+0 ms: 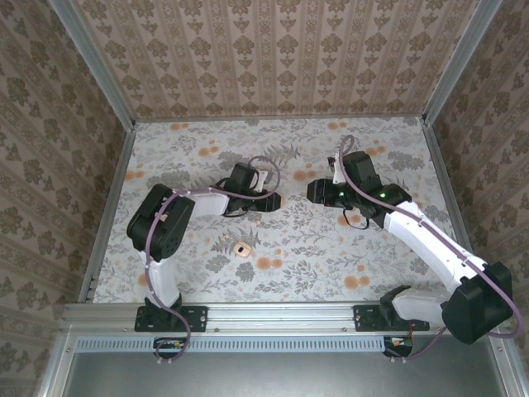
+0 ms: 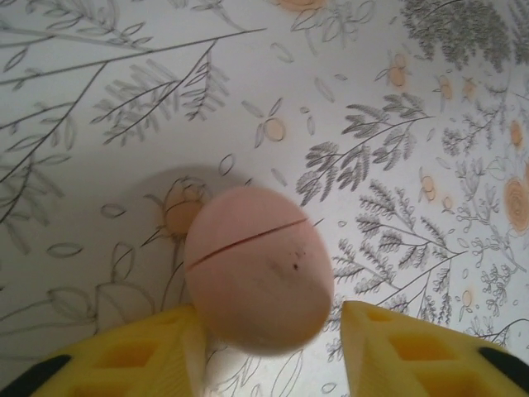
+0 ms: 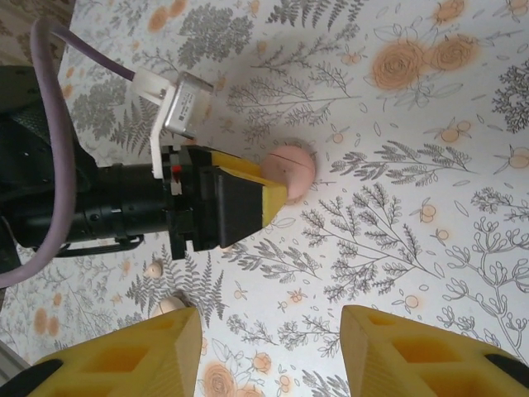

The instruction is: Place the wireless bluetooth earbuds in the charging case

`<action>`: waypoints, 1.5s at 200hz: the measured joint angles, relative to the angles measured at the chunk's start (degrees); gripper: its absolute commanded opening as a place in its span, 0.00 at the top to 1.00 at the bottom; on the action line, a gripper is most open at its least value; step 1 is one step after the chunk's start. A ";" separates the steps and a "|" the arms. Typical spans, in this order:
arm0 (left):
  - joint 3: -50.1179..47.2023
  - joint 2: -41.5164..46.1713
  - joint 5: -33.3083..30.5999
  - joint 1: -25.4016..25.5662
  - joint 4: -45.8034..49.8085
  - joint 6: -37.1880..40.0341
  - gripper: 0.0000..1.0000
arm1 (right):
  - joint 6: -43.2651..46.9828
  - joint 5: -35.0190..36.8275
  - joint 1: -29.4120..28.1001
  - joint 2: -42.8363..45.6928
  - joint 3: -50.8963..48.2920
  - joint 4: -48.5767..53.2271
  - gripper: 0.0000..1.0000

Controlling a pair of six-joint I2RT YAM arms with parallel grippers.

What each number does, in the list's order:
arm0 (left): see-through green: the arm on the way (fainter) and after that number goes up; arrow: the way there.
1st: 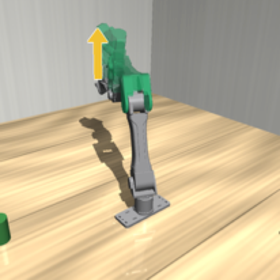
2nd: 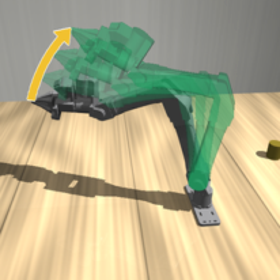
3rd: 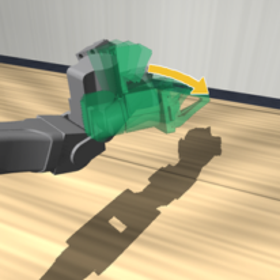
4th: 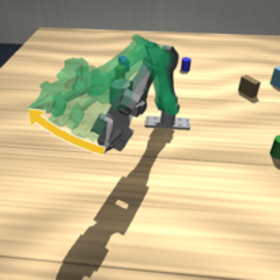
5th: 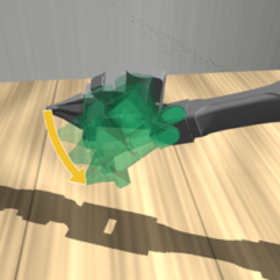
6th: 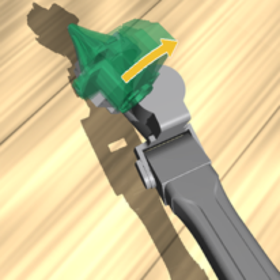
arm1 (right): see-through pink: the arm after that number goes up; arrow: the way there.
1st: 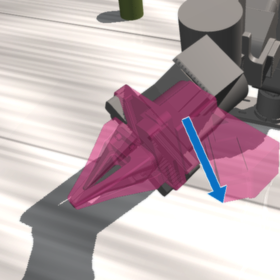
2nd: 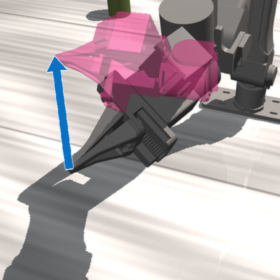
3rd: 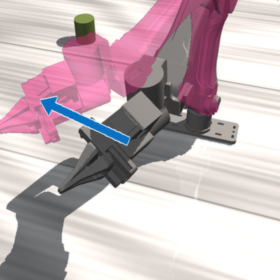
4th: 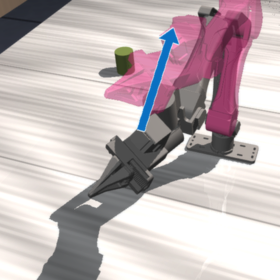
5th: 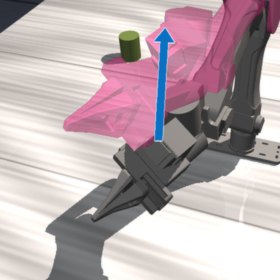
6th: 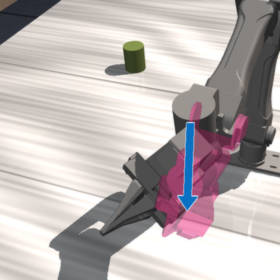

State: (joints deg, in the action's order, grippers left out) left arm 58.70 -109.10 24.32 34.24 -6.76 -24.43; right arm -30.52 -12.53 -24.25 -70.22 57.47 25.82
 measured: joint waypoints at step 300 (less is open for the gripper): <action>-26.82 45.70 -2.03 -23.85 16.13 6.43 0.41 | 5.86 6.14 -31.41 -47.63 32.13 14.40 0.30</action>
State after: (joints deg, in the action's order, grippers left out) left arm 31.88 -63.40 22.28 10.39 9.37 -18.00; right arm -24.67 -6.39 -55.66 -117.84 89.60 40.23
